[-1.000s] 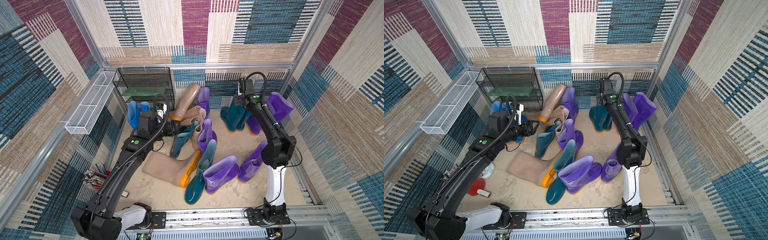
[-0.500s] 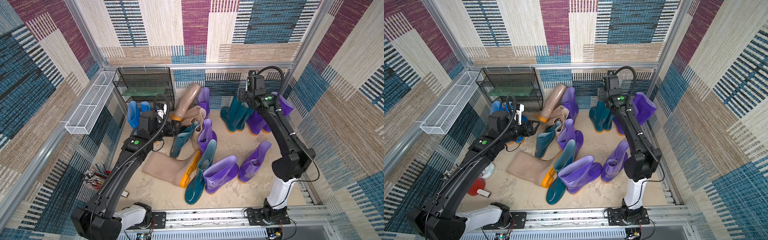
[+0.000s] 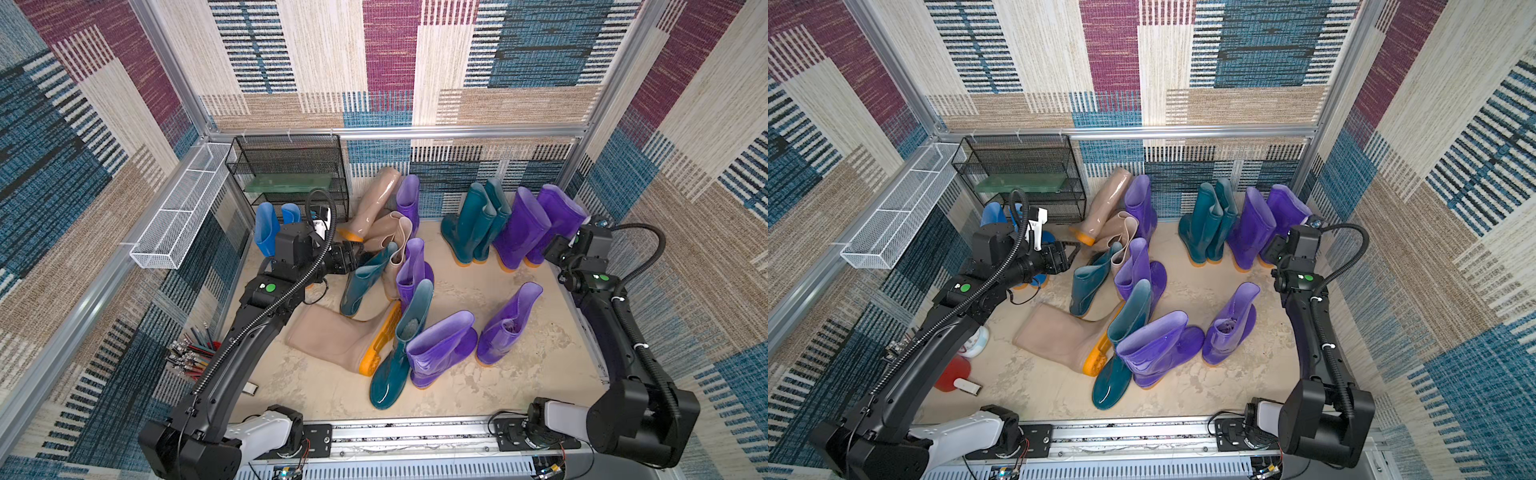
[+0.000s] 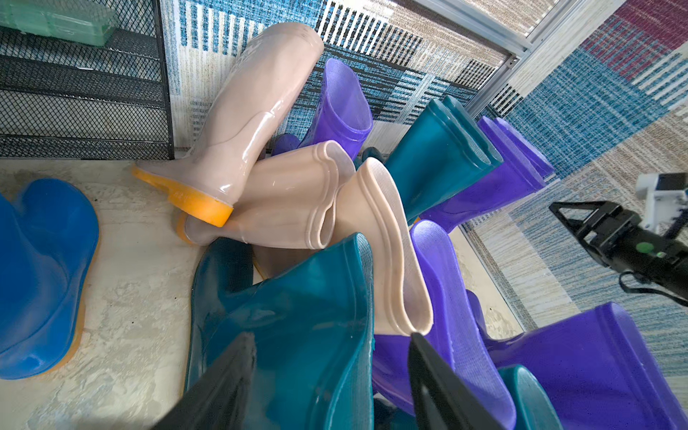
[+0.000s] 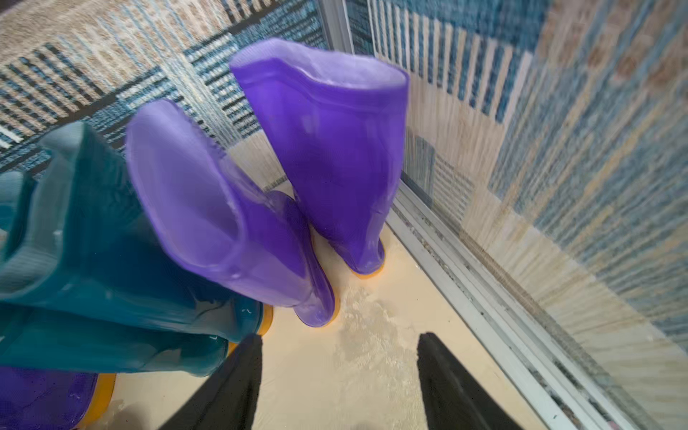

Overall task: Match and arrange rain boots in pairs
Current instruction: Move the rain boot to the corner of the board.

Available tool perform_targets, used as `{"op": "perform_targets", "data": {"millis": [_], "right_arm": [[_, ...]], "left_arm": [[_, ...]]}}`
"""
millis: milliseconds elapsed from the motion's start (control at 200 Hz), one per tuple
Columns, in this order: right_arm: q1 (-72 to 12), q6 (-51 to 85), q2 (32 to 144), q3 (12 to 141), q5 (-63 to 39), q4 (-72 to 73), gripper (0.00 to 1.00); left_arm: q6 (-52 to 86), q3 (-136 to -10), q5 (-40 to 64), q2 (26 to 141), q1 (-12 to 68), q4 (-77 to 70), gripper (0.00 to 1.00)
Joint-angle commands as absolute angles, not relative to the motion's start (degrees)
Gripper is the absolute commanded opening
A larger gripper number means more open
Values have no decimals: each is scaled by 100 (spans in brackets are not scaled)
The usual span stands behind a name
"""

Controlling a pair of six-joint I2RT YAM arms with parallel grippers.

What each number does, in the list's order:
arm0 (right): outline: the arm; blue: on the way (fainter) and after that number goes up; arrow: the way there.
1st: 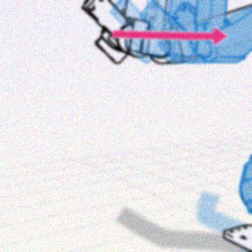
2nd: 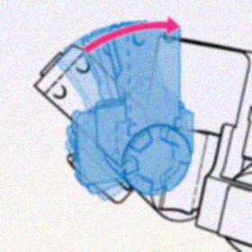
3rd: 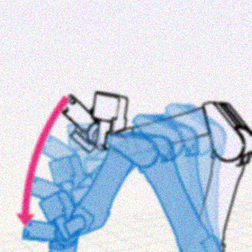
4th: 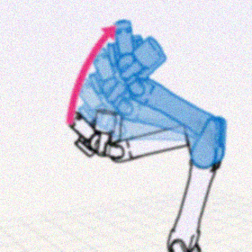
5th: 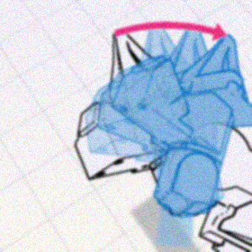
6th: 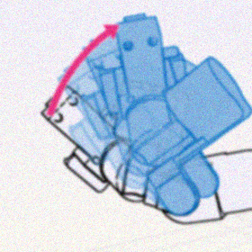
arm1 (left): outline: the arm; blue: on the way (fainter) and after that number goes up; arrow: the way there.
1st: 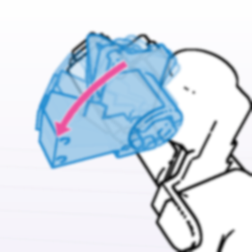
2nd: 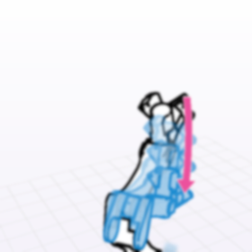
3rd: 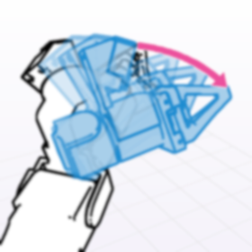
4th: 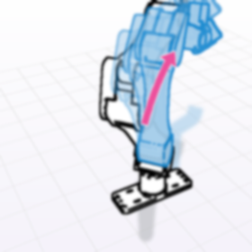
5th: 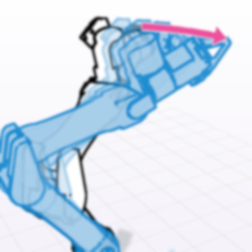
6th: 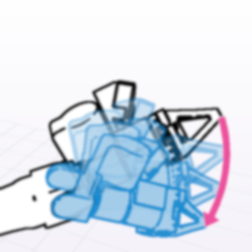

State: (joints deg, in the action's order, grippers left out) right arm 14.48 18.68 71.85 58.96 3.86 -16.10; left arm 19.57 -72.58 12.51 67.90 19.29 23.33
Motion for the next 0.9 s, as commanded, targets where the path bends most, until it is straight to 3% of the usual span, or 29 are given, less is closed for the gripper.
{"op": "perform_targets", "data": {"millis": [0,220,471,591,766,891], "right_arm": [[1608,2188,7149,5468,-383,-913,67],[1491,2722,7826,4432,-1099,-168,66],[1284,2513,9445,5154,-795,-237,73],[1282,2569,9982,5573,-606,-264,65],[1200,2295,10803,6372,-551,-595,40],[1180,2291,11115,6690,-701,-621,36]], "left_arm": [[2033,-7253,1390,6816,1926,2136,67],[2152,-7270,1637,6926,1925,2101,67],[2105,-7261,1561,6835,1934,2118,66],[2061,-7260,1459,6819,1931,2141,66],[2045,-7274,1459,6795,1929,2149,66],[2015,-7264,1386,6785,1931,2162,66]]}}
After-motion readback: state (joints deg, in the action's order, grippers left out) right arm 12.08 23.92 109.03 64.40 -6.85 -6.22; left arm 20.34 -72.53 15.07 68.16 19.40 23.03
